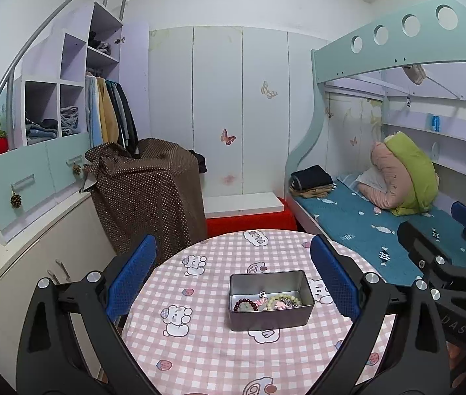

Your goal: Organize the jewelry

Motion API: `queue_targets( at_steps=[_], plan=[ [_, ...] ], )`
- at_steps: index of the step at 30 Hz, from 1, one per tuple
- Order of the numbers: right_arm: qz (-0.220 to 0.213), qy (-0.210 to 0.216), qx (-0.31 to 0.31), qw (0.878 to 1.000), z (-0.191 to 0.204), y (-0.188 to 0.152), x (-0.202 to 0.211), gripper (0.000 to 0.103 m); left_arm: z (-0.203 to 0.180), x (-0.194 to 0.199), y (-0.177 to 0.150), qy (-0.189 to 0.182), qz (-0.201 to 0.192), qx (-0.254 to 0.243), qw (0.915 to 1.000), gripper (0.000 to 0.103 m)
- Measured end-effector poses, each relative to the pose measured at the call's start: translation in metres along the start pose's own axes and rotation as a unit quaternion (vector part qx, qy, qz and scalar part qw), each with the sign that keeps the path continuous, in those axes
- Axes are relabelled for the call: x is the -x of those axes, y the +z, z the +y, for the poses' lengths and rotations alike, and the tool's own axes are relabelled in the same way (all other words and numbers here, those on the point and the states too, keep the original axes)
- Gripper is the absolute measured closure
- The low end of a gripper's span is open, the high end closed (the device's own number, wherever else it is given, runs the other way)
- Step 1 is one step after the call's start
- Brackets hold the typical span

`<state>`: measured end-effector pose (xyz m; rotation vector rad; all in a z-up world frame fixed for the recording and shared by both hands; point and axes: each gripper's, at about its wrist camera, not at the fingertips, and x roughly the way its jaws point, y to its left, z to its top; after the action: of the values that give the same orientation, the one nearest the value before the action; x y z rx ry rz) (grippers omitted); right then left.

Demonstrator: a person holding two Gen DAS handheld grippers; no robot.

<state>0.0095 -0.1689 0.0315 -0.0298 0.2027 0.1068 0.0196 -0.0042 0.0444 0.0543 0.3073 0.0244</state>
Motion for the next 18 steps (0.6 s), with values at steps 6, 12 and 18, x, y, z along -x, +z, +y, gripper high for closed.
queue_targets(
  at_steps=[6,12,18],
  plan=[
    [0.004,-0.002,-0.004,1.000,0.0001,0.0001,0.0010,0.007,0.0008,0.0052,0.0021,0.000,0.001,-0.001,1.0000,0.008],
    [0.007,-0.002,-0.007,1.000,-0.0004,0.0004,0.0008,0.007,0.0008,0.0051,0.0018,-0.001,0.002,0.000,1.0000,0.008],
    [0.012,-0.003,-0.011,1.000,0.0003,0.0031,0.0009,0.007,0.0017,0.0068,0.0028,-0.003,0.004,-0.001,1.0000,0.008]
  ],
)
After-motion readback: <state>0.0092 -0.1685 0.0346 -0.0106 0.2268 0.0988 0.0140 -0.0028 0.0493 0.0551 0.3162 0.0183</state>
